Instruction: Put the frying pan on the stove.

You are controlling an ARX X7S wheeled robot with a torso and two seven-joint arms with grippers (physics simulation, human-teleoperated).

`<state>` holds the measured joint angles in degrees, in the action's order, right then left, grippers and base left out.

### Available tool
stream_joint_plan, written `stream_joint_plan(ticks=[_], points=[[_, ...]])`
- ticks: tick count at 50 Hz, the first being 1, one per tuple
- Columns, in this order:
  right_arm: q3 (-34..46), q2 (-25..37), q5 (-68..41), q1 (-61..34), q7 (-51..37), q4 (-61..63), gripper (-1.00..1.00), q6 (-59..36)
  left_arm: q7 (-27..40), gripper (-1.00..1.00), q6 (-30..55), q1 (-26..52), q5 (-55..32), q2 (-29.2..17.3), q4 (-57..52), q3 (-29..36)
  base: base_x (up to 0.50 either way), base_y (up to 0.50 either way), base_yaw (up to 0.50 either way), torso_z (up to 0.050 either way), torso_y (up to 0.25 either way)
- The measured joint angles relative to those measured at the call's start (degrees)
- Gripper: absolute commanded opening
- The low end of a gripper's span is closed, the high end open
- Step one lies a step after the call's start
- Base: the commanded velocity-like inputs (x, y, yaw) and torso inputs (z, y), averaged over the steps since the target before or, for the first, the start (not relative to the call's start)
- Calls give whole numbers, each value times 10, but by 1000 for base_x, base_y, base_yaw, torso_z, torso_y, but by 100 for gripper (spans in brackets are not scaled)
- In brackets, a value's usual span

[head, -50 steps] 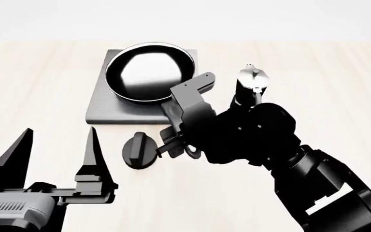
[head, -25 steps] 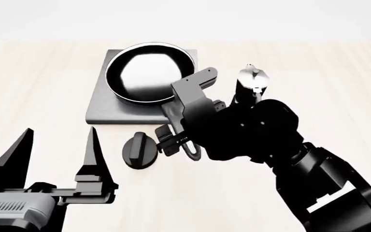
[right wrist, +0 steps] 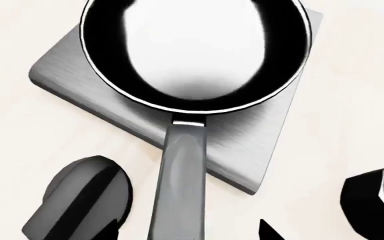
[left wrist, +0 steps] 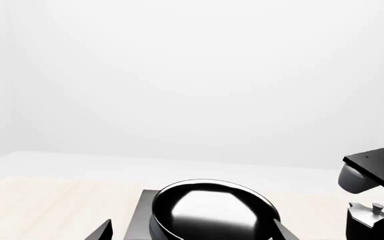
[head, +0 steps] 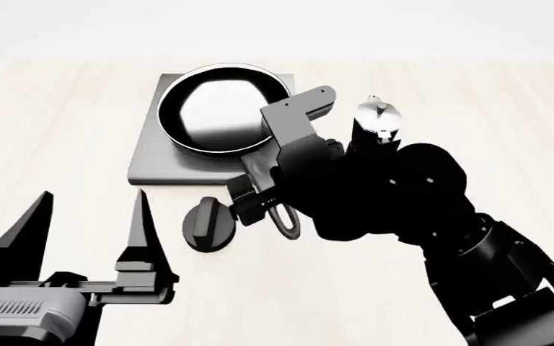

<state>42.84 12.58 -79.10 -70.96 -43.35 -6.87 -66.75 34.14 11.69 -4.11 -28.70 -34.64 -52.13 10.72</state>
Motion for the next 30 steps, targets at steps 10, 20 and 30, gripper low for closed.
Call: stream_joint_plan(ticks=[10,20,30], points=[[-17,19,-13,0,-31,67,100,6,2,100,1,2,1,-1,-1,4,0,0,0,0,0],[-25,42,-2,0,-63,143,100,18,2,100,1,3,2,-1,0,7,0,0,0,0,0],[-28,73,31,13,-98,220,100,38,2,100,-2,2,2,-2,2,7,0,0,0,0,0]])
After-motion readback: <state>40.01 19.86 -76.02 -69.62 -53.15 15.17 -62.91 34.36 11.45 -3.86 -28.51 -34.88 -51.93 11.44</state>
